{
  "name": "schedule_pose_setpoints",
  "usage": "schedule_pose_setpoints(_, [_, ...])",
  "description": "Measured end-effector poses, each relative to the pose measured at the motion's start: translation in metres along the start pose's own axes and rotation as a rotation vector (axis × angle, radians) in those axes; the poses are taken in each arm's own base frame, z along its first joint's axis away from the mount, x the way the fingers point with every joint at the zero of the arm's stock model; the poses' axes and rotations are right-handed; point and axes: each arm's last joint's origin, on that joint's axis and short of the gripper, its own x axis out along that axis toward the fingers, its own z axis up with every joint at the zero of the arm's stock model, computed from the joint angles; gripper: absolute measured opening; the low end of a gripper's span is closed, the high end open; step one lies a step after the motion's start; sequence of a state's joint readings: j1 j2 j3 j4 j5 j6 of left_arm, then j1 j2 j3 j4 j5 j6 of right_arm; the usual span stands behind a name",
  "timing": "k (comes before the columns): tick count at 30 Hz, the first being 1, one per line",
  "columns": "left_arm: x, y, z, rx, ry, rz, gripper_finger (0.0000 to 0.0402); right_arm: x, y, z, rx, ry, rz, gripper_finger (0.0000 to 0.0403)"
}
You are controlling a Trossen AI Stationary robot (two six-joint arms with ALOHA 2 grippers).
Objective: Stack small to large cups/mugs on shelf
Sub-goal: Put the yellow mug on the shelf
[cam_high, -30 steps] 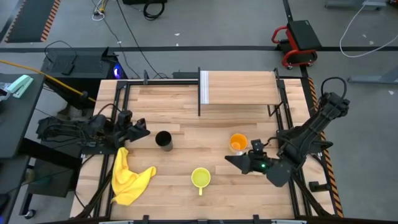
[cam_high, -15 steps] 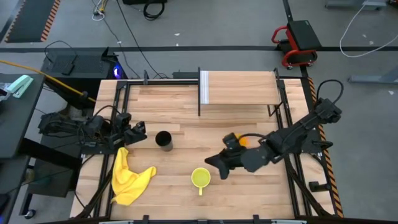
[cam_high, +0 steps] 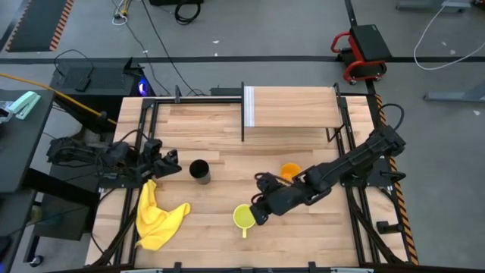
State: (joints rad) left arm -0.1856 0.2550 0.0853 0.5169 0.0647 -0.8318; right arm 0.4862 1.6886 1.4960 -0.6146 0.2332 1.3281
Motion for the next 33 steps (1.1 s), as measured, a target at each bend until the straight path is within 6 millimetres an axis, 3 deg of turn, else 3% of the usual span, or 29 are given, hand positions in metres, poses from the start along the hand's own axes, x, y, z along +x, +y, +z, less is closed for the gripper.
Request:
schedule_pose_setpoints(5, [0.000,0.002,-0.002,-0.004,0.016,0.017,0.0052,0.007,-0.006,0.000,-0.064,0.018,-0.058,0.0037])
schedule_pose_setpoints(10, [0.000,0.002,-0.002,-0.019,0.016,0.018,0.0053,0.018,-0.014,0.005,-0.104,0.017,-0.122,0.0080])
schedule_pose_setpoints(19, [0.000,0.003,-0.003,-0.028,0.031,0.035,0.0052,0.034,-0.029,0.018,0.001,0.034,-0.229,0.0147])
schedule_pose_setpoints(33, [0.002,0.008,-0.007,-0.049,0.068,0.079,0.0050,0.053,-0.032,-0.011,0.064,0.133,-0.287,0.0124])
